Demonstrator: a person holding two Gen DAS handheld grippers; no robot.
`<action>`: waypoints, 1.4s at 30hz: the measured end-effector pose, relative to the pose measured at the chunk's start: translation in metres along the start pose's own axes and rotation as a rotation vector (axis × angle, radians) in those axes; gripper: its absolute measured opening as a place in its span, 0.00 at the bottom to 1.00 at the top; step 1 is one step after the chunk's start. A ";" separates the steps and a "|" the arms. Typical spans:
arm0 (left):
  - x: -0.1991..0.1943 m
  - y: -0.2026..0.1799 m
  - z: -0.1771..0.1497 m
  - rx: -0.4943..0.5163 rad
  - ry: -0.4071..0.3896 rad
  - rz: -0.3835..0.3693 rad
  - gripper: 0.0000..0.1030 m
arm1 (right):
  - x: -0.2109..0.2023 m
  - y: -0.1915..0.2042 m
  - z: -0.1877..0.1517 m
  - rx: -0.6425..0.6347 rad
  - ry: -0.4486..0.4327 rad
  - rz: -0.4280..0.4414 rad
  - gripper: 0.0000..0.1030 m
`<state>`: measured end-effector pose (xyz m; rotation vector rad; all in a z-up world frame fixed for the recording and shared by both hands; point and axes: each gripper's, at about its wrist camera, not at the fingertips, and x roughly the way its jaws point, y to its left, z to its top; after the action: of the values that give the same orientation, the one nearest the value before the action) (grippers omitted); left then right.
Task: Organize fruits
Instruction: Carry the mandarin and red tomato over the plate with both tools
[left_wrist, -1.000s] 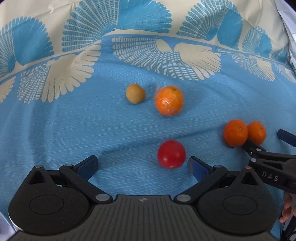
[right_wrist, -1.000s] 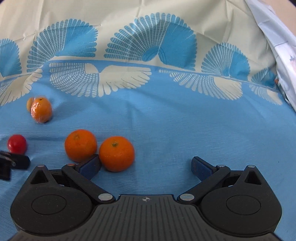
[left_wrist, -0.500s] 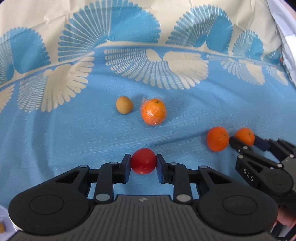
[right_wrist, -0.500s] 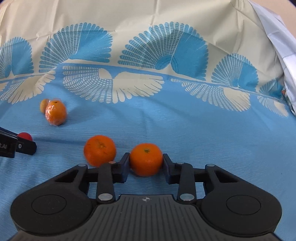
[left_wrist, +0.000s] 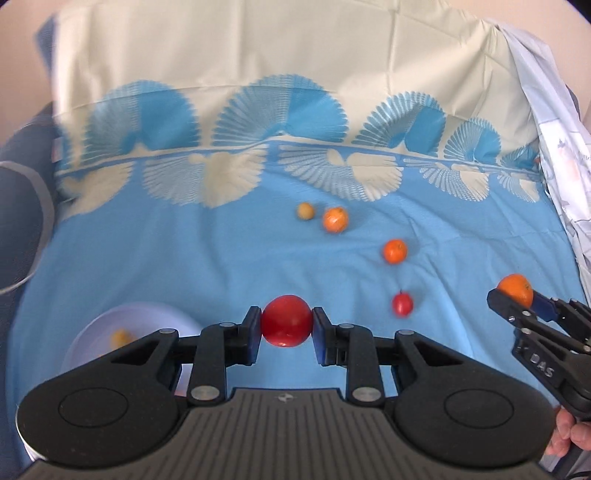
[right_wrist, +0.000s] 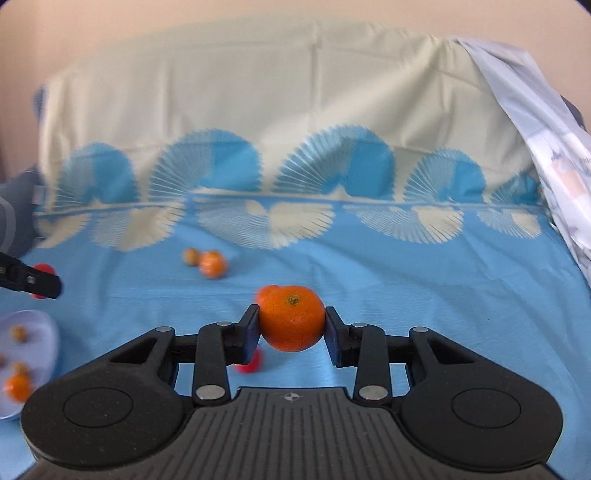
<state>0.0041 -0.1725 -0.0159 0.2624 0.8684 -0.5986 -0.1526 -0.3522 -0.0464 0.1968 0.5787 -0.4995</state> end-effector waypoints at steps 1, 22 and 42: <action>-0.015 0.007 -0.007 -0.004 0.002 0.014 0.31 | -0.018 0.009 0.001 -0.005 -0.009 0.029 0.37; -0.194 0.125 -0.147 -0.167 -0.081 0.164 0.31 | -0.210 0.188 -0.038 -0.169 0.080 0.495 0.37; -0.219 0.132 -0.166 -0.217 -0.118 0.143 0.31 | -0.240 0.197 -0.043 -0.217 0.025 0.471 0.37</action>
<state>-0.1325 0.0926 0.0473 0.0906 0.7863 -0.3789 -0.2475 -0.0740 0.0628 0.1265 0.5838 0.0227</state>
